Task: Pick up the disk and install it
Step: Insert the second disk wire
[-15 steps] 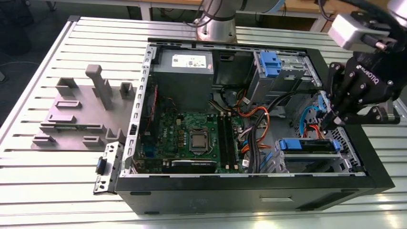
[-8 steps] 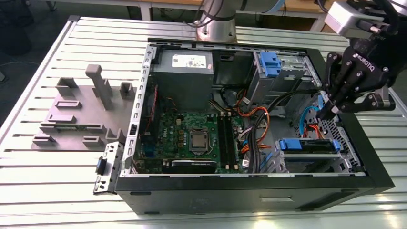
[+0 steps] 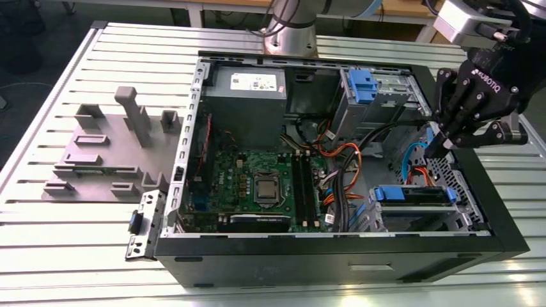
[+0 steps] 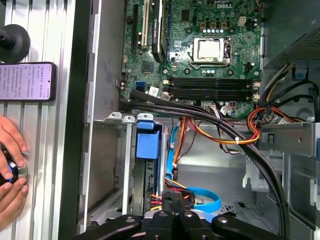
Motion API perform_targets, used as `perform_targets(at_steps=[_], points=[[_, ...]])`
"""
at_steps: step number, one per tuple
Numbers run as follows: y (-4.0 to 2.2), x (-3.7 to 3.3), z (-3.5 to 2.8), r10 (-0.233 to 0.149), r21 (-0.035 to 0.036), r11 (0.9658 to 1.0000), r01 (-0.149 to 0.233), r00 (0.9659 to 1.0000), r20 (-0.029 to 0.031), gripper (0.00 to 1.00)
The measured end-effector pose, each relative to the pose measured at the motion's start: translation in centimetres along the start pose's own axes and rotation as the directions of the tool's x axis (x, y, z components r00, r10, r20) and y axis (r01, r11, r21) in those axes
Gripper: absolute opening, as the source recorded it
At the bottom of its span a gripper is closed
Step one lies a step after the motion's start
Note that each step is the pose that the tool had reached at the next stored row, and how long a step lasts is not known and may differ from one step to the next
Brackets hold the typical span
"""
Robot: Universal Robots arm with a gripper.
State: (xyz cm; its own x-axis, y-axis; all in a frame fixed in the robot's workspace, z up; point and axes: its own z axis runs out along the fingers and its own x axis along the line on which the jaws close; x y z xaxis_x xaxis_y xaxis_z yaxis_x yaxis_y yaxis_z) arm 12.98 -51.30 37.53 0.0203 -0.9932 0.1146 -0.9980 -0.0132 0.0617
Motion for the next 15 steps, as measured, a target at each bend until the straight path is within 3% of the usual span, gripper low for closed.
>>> perform_targets(at_steps=[4, 5, 9, 11, 12, 15], points=[[0.00, -0.29, -0.04, 0.000, 0.0000, 1.0000, 0.000, 1.0000, 0.0000, 0.11], [0.00, -0.31, -0.04, 0.000, 0.0000, 1.0000, 0.000, 1.0000, 0.0001, 0.17], [0.00, -0.38, -0.05, 0.000, 0.0000, 1.0000, 0.000, 1.0000, 0.0031, 0.18], [-0.01, -0.41, -0.05, 0.000, 0.0001, 1.0000, 0.000, 1.0000, 0.0047, 0.24], [0.00, -0.42, -0.05, 0.000, 0.0001, 1.0000, 0.000, 1.0000, 0.0060, 0.31], [-0.01, -0.48, -0.06, -0.001, 0.0003, 1.0000, 0.001, 0.9999, 0.0134, 0.31]])
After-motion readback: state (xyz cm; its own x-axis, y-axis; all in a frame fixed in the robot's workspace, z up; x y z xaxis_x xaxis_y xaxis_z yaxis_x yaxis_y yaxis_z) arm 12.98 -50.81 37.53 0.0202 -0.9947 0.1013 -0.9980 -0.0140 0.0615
